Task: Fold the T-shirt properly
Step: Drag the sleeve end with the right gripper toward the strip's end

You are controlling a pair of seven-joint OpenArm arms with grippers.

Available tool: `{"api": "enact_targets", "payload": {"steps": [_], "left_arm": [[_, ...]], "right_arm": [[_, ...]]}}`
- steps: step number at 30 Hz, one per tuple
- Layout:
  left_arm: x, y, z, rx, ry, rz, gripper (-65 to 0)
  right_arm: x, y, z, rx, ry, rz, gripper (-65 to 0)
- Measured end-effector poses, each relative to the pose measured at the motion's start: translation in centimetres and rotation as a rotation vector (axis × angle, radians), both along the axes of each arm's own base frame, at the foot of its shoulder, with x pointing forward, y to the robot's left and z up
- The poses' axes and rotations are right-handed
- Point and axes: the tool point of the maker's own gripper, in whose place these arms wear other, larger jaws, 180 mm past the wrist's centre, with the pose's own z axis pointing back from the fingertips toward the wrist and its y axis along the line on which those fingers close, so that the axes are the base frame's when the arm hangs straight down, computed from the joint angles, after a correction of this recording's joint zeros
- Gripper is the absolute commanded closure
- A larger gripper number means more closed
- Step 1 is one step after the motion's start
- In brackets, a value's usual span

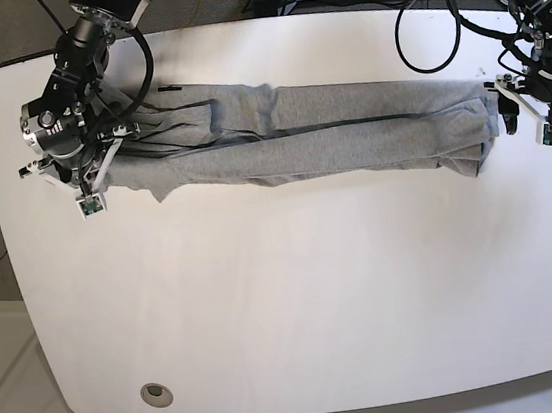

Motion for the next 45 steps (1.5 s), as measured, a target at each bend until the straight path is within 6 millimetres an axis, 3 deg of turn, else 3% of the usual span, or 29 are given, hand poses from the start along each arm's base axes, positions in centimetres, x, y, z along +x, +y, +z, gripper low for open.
{"api": "enact_targets", "payload": {"steps": [13, 29, 35, 45], "left_arm": [[0.0, 0.0, 0.0, 0.001, 0.001, 0.000, -39.1], [-0.2, -0.7, -0.5, -0.022, 0.004, 0.000, -39.1], [-0.2, -0.7, -0.6, -0.022, 0.005, 0.001, -39.1], [-0.2, -0.7, -0.5, -0.022, 0.002, 0.003, -39.1]], "right_arm": [[-4.0, 0.0, -2.4, 0.000, 0.107, 0.001, 0.0], [-6.7, -0.5, -3.7, -0.014, 0.182, 0.004, 0.0], [-7.5, 0.0, -6.1, 0.032, 0.246, 0.004, 0.0], [-5.5, -0.5, -6.9, 0.049, 0.178, 0.013, 0.0]]}}
